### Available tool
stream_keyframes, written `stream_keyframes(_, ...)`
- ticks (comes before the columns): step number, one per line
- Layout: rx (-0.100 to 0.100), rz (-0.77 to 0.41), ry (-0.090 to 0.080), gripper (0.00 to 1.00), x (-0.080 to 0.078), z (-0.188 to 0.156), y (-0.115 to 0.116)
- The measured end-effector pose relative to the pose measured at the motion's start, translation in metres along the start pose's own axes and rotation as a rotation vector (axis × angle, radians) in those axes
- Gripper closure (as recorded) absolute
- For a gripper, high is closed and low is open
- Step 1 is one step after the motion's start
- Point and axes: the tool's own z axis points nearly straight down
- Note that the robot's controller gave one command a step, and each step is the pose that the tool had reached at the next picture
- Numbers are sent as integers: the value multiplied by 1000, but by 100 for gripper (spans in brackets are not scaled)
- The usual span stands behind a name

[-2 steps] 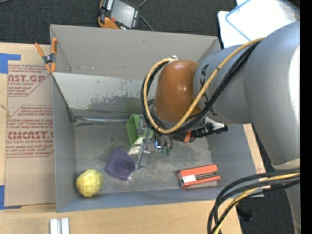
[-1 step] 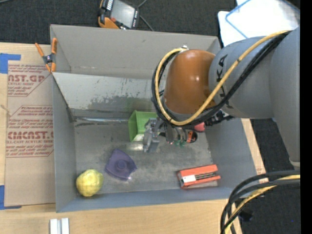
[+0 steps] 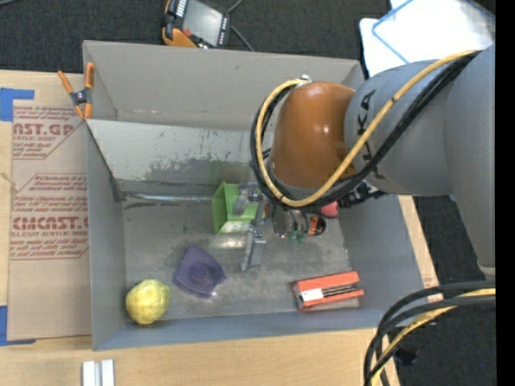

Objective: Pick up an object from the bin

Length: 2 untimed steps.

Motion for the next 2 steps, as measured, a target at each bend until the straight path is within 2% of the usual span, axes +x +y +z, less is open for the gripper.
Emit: stream_keyframes(2,-1,14,-1,0,3,1,-1)
